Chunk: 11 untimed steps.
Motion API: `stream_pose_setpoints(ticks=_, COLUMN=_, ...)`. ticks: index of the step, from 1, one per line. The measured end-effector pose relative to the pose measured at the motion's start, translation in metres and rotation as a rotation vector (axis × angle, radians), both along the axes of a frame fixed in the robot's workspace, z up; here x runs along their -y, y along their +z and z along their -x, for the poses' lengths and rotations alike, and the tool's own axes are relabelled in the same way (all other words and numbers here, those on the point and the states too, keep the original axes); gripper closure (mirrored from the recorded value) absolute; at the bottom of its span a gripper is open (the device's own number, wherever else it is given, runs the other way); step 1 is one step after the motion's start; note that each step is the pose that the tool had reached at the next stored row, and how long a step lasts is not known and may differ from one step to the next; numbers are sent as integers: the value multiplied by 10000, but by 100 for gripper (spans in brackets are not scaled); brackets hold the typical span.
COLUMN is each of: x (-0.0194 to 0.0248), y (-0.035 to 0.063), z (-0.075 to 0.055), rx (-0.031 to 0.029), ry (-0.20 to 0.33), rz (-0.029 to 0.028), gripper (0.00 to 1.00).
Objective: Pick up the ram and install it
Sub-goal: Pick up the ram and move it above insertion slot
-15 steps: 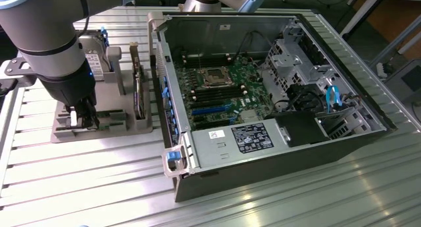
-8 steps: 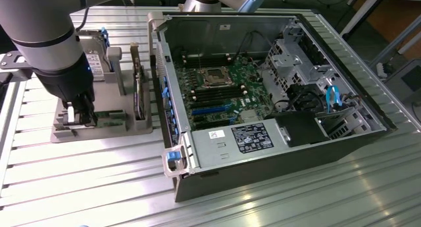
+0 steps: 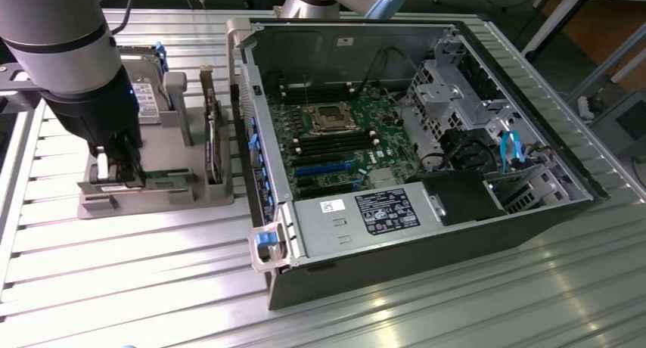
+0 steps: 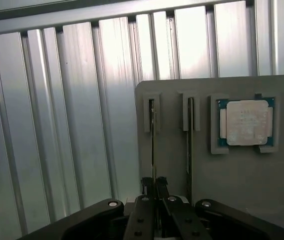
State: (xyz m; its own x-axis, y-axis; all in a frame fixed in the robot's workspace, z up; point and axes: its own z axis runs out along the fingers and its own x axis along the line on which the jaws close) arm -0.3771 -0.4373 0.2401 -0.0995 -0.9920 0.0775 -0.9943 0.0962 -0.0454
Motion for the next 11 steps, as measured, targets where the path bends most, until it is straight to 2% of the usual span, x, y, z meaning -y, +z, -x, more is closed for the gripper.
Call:
stream_pose_setpoints(ticks=2, x=0, y=55, z=0, rx=1, ry=0, rz=6, gripper=89)
stream_pose_setpoints(ticks=11, x=0, y=166, z=0, rx=0, ry=0, rz=63, gripper=89)
